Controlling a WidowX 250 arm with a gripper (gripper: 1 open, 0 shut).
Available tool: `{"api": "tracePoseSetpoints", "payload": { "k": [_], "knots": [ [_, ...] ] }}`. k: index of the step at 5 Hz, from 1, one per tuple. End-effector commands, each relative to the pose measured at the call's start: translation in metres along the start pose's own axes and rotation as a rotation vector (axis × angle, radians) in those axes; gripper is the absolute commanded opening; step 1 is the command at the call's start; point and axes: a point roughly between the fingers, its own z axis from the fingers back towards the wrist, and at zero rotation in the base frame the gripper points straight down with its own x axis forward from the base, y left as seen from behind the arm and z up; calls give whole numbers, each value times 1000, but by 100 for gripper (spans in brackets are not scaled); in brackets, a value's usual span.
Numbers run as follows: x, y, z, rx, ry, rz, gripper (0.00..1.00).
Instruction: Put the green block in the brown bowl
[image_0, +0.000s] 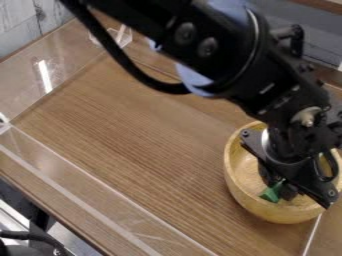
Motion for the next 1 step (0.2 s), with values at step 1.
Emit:
{"api": "tracePoseSetpoints", "payload": {
  "k": [1],
  "knots": [
    [-39,10,-19,46,132,5,0]
  ]
}}
